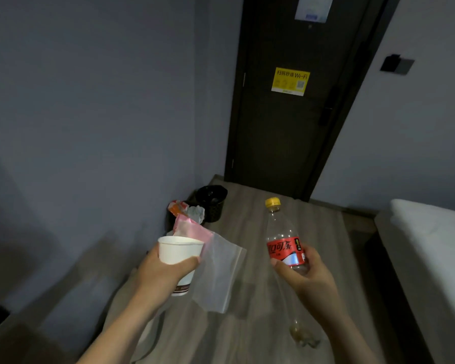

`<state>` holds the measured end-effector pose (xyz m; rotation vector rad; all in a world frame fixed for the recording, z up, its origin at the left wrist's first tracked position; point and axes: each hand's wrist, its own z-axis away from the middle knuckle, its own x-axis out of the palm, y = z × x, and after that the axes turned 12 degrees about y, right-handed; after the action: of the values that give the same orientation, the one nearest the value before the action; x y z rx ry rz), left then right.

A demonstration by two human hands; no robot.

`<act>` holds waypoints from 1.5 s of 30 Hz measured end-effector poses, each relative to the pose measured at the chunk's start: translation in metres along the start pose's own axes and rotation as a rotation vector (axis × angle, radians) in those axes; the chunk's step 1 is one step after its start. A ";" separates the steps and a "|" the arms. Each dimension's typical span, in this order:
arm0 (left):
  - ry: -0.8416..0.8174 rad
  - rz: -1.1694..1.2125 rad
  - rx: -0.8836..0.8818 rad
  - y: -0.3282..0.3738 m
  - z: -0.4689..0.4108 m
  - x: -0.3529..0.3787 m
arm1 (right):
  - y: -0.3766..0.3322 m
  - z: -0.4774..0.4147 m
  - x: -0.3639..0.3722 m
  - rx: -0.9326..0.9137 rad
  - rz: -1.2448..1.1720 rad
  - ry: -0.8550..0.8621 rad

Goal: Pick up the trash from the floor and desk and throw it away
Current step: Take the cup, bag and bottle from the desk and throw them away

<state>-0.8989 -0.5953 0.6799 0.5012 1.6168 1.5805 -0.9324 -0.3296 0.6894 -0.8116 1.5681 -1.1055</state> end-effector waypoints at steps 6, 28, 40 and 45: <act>-0.014 0.013 -0.027 0.005 -0.087 0.051 | 0.004 -0.089 0.044 -0.003 0.046 -0.020; 0.099 0.037 -0.093 0.059 -0.375 0.227 | -0.001 -0.433 0.186 0.027 0.069 -0.164; 0.033 0.014 -0.095 0.072 -0.589 0.267 | -0.031 -0.589 0.335 0.081 0.160 -0.217; 0.023 -0.040 -0.150 0.066 -0.656 0.286 | -0.029 -0.631 0.377 0.126 0.186 -0.255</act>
<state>-1.5857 -0.7906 0.5992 0.3700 1.5021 1.6678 -1.6414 -0.5173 0.6296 -0.6781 1.3176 -0.9176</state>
